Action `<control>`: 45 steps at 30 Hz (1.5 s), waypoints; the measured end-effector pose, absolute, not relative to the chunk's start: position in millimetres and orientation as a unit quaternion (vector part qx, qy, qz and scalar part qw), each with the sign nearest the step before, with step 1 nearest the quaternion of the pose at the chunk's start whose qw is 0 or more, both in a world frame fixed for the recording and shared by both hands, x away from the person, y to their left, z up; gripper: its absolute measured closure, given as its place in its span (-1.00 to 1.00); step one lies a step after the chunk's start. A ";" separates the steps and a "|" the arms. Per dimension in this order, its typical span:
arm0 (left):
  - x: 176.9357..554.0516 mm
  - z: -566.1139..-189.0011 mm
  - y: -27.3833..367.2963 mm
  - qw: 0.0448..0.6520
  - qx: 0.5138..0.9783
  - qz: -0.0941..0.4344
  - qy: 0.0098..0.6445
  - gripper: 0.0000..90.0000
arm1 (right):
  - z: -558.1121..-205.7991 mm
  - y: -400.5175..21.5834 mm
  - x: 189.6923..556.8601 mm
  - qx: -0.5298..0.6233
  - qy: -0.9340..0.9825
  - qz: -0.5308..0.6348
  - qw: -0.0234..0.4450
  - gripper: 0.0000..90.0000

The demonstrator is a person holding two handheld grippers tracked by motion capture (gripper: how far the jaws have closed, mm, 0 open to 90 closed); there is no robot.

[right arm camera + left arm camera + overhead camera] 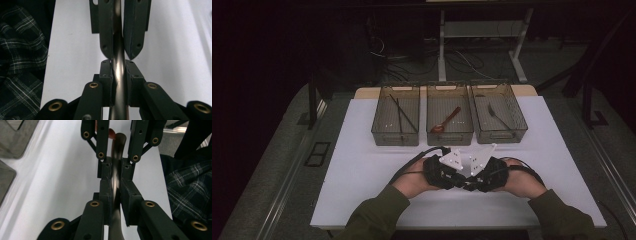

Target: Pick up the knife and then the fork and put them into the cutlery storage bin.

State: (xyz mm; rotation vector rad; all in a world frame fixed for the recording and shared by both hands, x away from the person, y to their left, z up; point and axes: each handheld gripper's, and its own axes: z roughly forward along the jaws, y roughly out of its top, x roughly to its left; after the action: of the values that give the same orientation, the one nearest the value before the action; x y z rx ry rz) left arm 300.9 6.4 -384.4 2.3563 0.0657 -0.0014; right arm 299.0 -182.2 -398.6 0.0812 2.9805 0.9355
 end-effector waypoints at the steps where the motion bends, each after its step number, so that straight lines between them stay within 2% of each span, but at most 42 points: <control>1: 302.4 -382.4 9.8 0.386 0.922 0.003 0.031 0.64 | -398.6 -183.3 299.2 0.026 0.954 0.298 0.015 0.72; 9: 302.9 -364.8 55.4 0.468 0.877 0.026 0.103 0.29 | -399.2 -198.9 306.9 0.057 0.953 0.297 0.022 0.72; 19: 292.6 -370.1 117.4 0.515 0.835 0.073 0.179 -0.03 | -399.2 -232.0 323.8 0.124 0.944 0.304 0.034 0.72; 27: 282.9 -399.1 148.2 0.506 0.826 0.088 0.235 -0.26 | -391.4 -258.1 332.9 0.183 0.930 0.317 0.046 0.72; 43: 268.5 -424.5 158.3 0.489 0.819 0.105 0.282 -0.74 | -364.8 -296.5 361.0 0.286 0.890 0.345 0.083 0.72; 45: 269.2 -425.6 157.7 0.488 0.817 0.107 0.287 -0.86 | -361.0 -301.6 367.6 0.301 0.883 0.349 0.088 0.72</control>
State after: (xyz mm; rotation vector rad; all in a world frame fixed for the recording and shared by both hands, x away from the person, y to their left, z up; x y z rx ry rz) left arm 269.2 157.7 -425.6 1.9857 0.6980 0.2606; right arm 367.6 -301.6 -361.0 0.8969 2.6277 1.0384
